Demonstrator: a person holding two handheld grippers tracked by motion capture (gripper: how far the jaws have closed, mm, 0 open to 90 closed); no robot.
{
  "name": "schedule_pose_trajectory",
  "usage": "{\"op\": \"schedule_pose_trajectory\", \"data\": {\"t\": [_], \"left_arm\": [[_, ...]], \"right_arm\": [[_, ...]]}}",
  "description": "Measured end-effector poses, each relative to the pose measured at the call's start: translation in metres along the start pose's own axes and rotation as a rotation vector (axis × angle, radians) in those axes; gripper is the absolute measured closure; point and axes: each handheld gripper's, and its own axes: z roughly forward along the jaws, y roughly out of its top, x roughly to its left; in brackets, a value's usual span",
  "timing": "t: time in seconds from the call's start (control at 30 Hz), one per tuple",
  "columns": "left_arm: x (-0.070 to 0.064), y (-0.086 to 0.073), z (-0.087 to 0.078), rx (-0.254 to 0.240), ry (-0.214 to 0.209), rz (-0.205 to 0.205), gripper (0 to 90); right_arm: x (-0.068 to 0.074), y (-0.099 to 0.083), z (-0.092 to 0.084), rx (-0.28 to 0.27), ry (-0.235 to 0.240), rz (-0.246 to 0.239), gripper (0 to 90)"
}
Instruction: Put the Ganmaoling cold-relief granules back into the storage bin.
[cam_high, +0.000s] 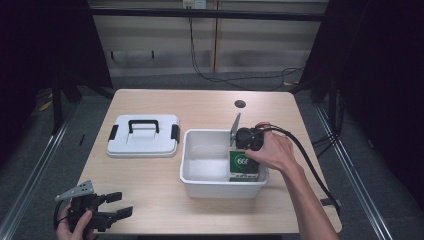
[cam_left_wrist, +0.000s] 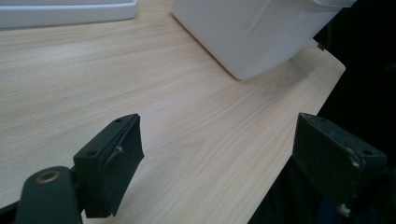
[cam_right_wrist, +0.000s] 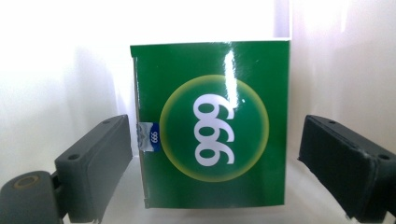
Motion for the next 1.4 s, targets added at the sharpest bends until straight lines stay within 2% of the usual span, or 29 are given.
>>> {"op": "schedule_pose_trajectory", "data": {"t": [0.03,0.07,0.13,0.27,0.37,0.47,0.53,0.6,0.63,0.7,0.73,0.77,0.83,0.87,0.93,1.0,1.03,1.2,1.23,1.4], "left_arm": [[0.000,0.000,0.000,0.000,0.000,0.000,16.0],[0.000,0.000,0.000,0.000,0.000,0.000,16.0],[0.000,0.000,0.000,0.001,0.001,0.000,16.0],[0.000,0.000,0.000,0.000,-0.001,0.000,16.0],[0.000,0.000,0.000,0.000,-0.001,0.000,16.0],[0.000,0.000,0.000,0.000,-0.001,-0.002,16.0],[0.000,0.000,0.000,-0.001,-0.001,-0.005,16.0],[0.000,0.000,0.000,-0.001,-0.002,-0.005,16.0],[0.000,0.000,0.000,-0.001,-0.001,-0.005,16.0],[0.000,0.000,0.000,0.000,-0.001,-0.004,16.0],[0.000,0.000,0.000,0.001,-0.002,-0.004,16.0],[0.000,0.000,0.000,0.000,-0.002,-0.004,16.0],[0.000,0.000,0.000,0.000,-0.001,-0.004,16.0],[0.000,0.000,0.000,0.001,-0.002,-0.005,16.0],[0.000,0.000,0.000,0.000,-0.001,-0.003,16.0],[0.000,0.000,0.000,0.001,0.000,-0.004,16.0],[0.000,0.000,0.000,-0.001,-0.001,-0.006,16.0],[0.000,0.000,0.000,-0.002,0.000,-0.007,16.0],[0.000,0.000,0.000,-0.001,0.002,-0.004,16.0],[0.000,0.000,0.000,-0.001,0.002,-0.006,16.0]], "right_arm": [[0.000,-0.001,-0.002,-0.013,0.003,0.005,8.8],[0.001,-0.003,-0.006,-0.049,0.001,0.019,8.9],[0.001,-0.004,-0.008,-0.050,0.000,0.015,8.9],[0.001,-0.010,-0.015,-0.089,0.001,0.033,11.8],[0.002,-0.017,-0.021,-0.149,-0.003,0.053,11.8],[0.003,-0.023,-0.025,-0.176,-0.016,0.073,12.0],[0.007,-0.027,-0.028,-0.182,-0.044,0.077,13.0],[0.008,-0.027,-0.028,-0.188,-0.051,0.068,13.9],[0.012,-0.029,-0.030,-0.214,-0.050,0.061,15.6],[0.013,-0.029,-0.030,-0.222,-0.057,0.060,15.3],[0.014,-0.033,-0.033,-0.254,-0.080,0.076,15.5],[0.014,-0.033,-0.033,-0.254,-0.080,0.076,15.5],[0.016,-0.038,-0.036,-0.313,-0.081,0.088,17.0],[0.016,-0.038,-0.036,-0.313,-0.081,0.088,17.0],[0.017,-0.042,-0.038,-0.354,-0.075,0.078,18.0],[0.019,-0.045,-0.040,-0.368,-0.066,0.084,19.8],[0.022,-0.048,-0.042,-0.400,-0.079,0.086,20.5],[0.026,-0.055,-0.046,-0.449,-0.099,0.109,20.5],[0.027,-0.060,-0.047,-0.476,-0.096,0.109,20.6],[0.030,-0.068,-0.049,-0.511,-0.110,0.128,20.6]]}}
